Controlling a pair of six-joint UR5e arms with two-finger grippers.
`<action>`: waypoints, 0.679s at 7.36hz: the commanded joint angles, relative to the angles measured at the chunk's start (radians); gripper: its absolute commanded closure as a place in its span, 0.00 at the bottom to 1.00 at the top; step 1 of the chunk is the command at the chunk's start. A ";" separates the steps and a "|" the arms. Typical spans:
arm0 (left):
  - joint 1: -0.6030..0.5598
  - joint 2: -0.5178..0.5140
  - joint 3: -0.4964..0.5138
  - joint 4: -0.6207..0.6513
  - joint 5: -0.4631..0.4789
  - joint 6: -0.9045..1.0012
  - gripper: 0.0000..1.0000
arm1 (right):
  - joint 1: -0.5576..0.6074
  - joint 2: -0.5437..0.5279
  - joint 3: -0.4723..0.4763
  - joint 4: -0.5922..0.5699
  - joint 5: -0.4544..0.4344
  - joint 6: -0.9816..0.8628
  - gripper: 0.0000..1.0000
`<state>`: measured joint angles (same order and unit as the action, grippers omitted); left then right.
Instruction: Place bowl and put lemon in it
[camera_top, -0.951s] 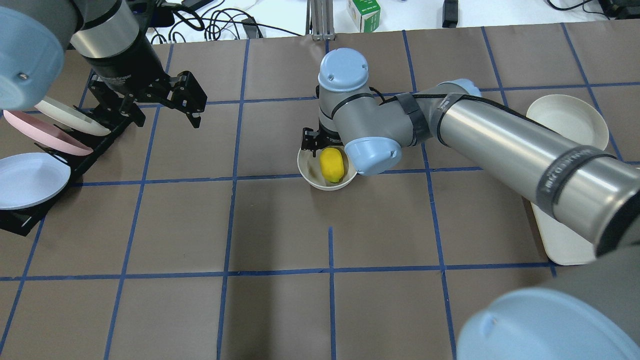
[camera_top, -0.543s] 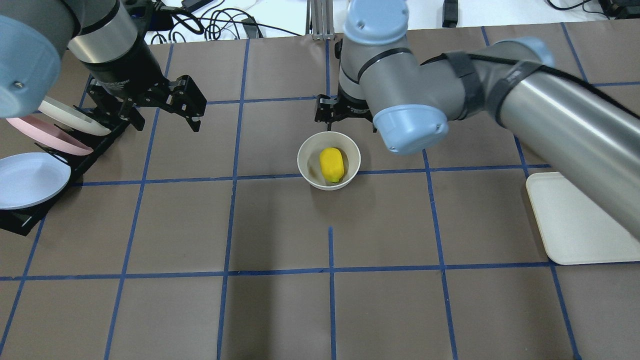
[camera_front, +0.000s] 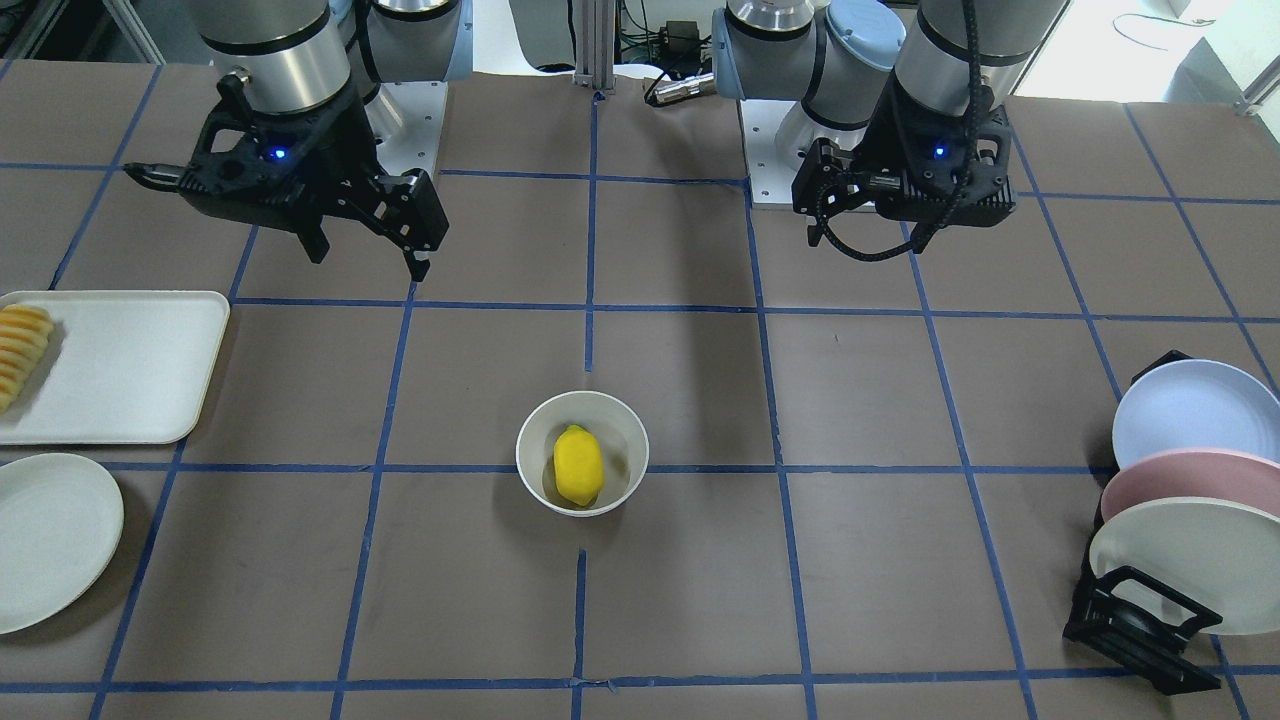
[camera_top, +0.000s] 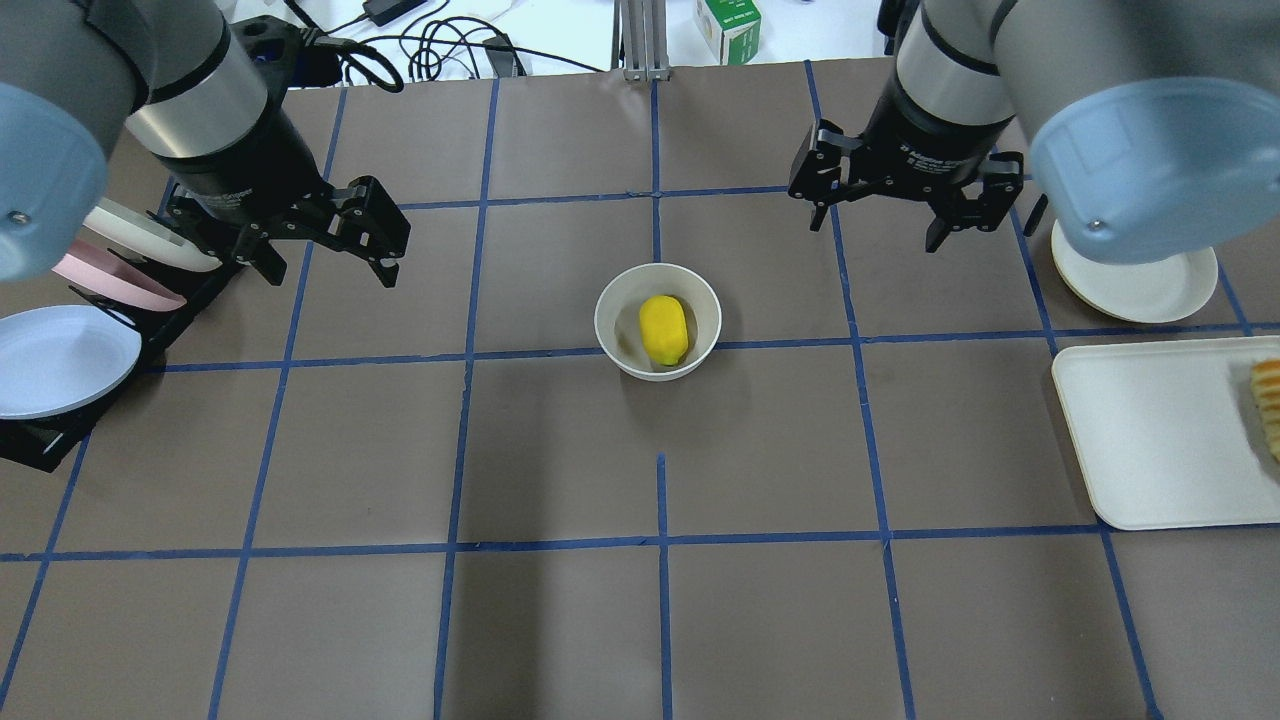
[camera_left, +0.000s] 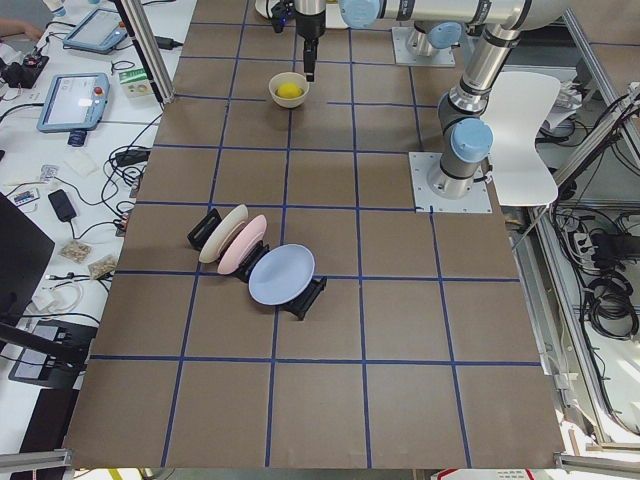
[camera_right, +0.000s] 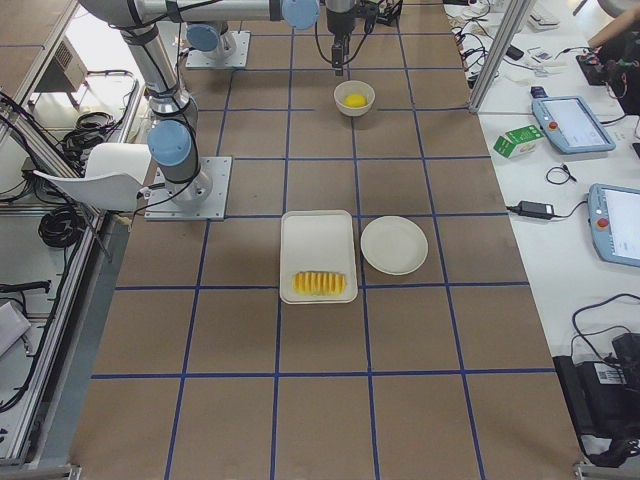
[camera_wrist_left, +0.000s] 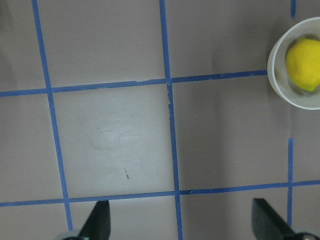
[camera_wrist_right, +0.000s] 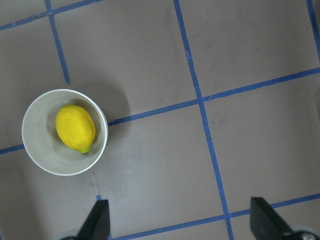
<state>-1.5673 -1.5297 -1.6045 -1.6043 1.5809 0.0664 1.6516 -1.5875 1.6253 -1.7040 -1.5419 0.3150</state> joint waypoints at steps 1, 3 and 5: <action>0.009 0.002 -0.006 0.001 -0.002 0.000 0.00 | -0.065 -0.005 -0.001 0.001 -0.009 -0.196 0.00; 0.012 0.003 -0.006 0.001 -0.002 0.001 0.00 | -0.078 -0.009 -0.001 0.001 0.005 -0.225 0.00; 0.010 0.003 -0.006 0.003 -0.004 0.000 0.00 | -0.076 -0.009 0.007 0.001 0.009 -0.218 0.00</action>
<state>-1.5562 -1.5266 -1.6106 -1.6020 1.5774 0.0665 1.5760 -1.5963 1.6275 -1.7025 -1.5370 0.0978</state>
